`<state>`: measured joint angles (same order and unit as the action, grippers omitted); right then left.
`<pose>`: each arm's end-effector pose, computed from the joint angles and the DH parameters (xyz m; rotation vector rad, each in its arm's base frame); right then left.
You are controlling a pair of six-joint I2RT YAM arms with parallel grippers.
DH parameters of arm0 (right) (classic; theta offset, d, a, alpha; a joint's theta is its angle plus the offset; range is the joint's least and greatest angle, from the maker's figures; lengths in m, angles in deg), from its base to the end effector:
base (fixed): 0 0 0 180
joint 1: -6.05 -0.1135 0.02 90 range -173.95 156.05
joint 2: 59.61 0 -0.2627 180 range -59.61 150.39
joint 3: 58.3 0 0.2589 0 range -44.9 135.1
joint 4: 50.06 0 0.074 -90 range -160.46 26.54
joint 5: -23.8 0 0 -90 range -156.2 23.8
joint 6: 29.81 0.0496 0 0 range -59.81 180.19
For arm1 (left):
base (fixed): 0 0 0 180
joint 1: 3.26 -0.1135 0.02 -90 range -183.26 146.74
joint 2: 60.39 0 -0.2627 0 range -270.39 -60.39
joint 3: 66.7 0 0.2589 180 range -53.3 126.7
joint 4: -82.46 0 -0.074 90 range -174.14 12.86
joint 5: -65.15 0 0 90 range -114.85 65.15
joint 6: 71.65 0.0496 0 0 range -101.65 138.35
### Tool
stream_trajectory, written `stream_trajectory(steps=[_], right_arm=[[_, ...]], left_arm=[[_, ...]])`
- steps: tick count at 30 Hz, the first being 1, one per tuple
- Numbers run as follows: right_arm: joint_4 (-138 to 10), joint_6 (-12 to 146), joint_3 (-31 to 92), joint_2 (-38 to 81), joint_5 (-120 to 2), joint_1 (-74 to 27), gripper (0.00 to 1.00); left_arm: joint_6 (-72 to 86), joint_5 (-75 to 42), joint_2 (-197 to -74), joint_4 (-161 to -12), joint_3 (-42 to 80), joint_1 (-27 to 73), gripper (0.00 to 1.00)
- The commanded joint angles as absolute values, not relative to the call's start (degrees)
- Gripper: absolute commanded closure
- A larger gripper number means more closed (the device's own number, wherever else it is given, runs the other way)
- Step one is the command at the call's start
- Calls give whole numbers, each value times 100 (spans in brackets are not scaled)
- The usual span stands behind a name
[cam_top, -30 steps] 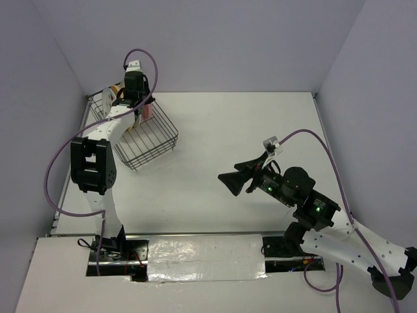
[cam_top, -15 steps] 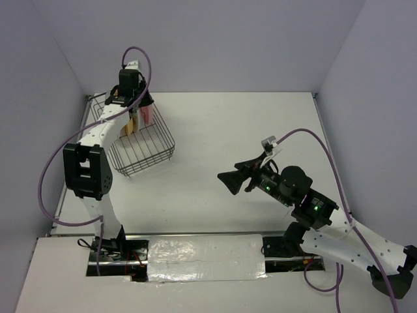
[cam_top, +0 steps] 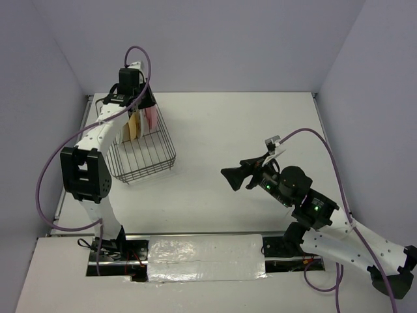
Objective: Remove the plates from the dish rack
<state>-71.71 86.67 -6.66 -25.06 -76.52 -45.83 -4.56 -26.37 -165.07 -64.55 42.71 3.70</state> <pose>0.1141 0.1310 0.3288 -0.2383 1.7101 0.8834 0.4503 -0.0536 0.3305 -0.3045 2.0545 -0.2933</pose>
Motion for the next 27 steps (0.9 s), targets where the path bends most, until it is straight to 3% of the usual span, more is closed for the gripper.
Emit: stream_trajectory(steps=[1, 13, 27], right_arm=[[-7084, 8550, -421, -2638, -7815, -4598, 0], [-7137, 8568, -386, -2700, -7727, -4598, 0], [-7128, 8594, -386, -2744, -7578, -4598, 0]], left_arm=[[-475, -2862, -16208, -7798, 5024, 280, 100], [-1162, -1932, -16235, -8564, 4760, -308, 100], [-882, -1613, -16656, -7854, 5750, -151, 100]])
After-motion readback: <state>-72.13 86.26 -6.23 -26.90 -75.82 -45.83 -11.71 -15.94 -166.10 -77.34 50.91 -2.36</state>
